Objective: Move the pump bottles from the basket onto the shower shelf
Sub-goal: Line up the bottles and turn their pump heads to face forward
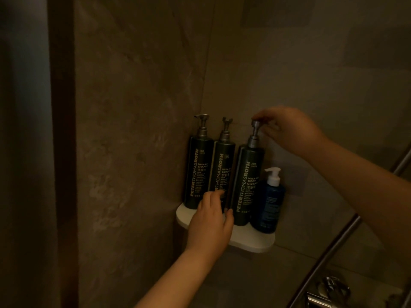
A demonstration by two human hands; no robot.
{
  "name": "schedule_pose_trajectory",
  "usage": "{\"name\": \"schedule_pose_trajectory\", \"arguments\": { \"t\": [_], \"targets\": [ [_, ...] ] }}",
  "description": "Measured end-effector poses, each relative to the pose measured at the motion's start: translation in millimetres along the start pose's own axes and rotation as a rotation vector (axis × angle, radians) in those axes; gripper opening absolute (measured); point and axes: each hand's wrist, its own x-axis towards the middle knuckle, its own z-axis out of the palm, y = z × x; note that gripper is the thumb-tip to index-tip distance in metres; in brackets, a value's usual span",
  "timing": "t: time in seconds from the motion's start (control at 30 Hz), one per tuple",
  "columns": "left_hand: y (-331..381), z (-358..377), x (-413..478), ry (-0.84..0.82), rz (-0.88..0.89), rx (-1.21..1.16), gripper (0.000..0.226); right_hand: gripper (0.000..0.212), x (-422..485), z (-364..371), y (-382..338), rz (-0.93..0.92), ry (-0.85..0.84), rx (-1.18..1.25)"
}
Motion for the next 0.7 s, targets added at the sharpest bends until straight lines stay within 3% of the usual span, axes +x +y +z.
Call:
{"name": "schedule_pose_trajectory", "arguments": {
  "t": [0.5, 0.7],
  "targets": [
    [12, 7, -2, -0.113, -0.075, -0.132, 0.094, 0.022, -9, -19, -32, -0.097, -0.001, -0.015],
    [10, 11, -5, -0.176, -0.135, -0.235, 0.093, 0.022, -9, -22, -31, -0.065, -0.044, 0.018]
  ]
}}
